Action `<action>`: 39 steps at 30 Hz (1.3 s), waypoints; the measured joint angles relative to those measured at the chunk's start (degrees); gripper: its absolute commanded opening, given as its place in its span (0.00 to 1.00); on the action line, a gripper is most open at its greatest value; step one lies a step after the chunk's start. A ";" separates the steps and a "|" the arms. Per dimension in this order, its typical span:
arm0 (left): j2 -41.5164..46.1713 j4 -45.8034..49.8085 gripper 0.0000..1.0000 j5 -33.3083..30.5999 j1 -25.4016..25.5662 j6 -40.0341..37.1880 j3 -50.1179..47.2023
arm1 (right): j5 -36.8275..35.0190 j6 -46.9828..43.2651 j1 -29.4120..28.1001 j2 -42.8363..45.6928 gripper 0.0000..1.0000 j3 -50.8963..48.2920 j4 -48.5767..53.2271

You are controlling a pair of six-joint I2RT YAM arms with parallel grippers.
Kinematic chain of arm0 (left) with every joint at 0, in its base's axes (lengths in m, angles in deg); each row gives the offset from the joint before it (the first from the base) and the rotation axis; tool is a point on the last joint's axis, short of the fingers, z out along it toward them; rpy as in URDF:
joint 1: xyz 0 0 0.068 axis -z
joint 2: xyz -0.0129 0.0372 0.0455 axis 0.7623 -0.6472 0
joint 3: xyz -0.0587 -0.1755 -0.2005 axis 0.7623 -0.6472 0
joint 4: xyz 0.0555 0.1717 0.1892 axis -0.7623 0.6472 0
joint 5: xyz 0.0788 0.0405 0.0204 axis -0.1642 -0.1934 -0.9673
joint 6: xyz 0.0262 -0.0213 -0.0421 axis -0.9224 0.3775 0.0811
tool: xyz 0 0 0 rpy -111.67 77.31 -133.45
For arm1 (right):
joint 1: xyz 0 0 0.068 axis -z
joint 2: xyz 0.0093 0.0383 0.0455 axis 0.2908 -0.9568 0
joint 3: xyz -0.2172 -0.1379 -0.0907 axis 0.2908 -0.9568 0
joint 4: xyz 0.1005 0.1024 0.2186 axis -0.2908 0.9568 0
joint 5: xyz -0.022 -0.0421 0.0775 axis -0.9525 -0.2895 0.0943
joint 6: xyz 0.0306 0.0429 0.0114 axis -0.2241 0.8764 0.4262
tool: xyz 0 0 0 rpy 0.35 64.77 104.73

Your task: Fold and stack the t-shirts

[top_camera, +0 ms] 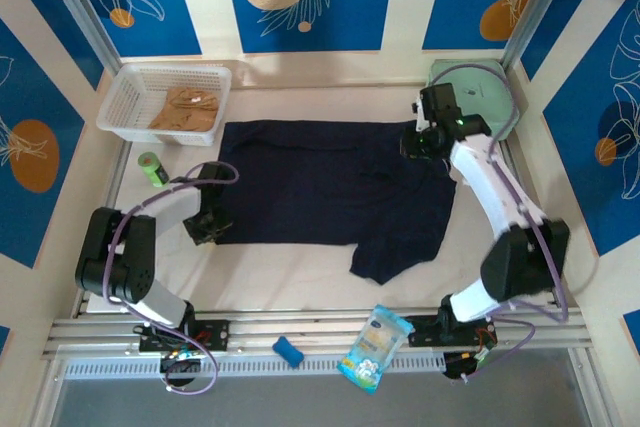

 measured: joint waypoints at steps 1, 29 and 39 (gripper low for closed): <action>-0.59 0.52 0.00 0.07 -0.04 -0.35 0.55 | 0.39 -0.61 -0.22 3.63 0.44 -1.05 -1.42; 3.78 -14.51 0.00 9.42 -0.46 -6.58 3.02 | -16.85 -54.62 -32.65 20.35 0.68 -42.29 10.34; 4.46 -15.30 0.00 10.05 -0.46 -7.56 2.03 | -20.96 -55.78 -33.35 3.93 0.56 -40.70 3.04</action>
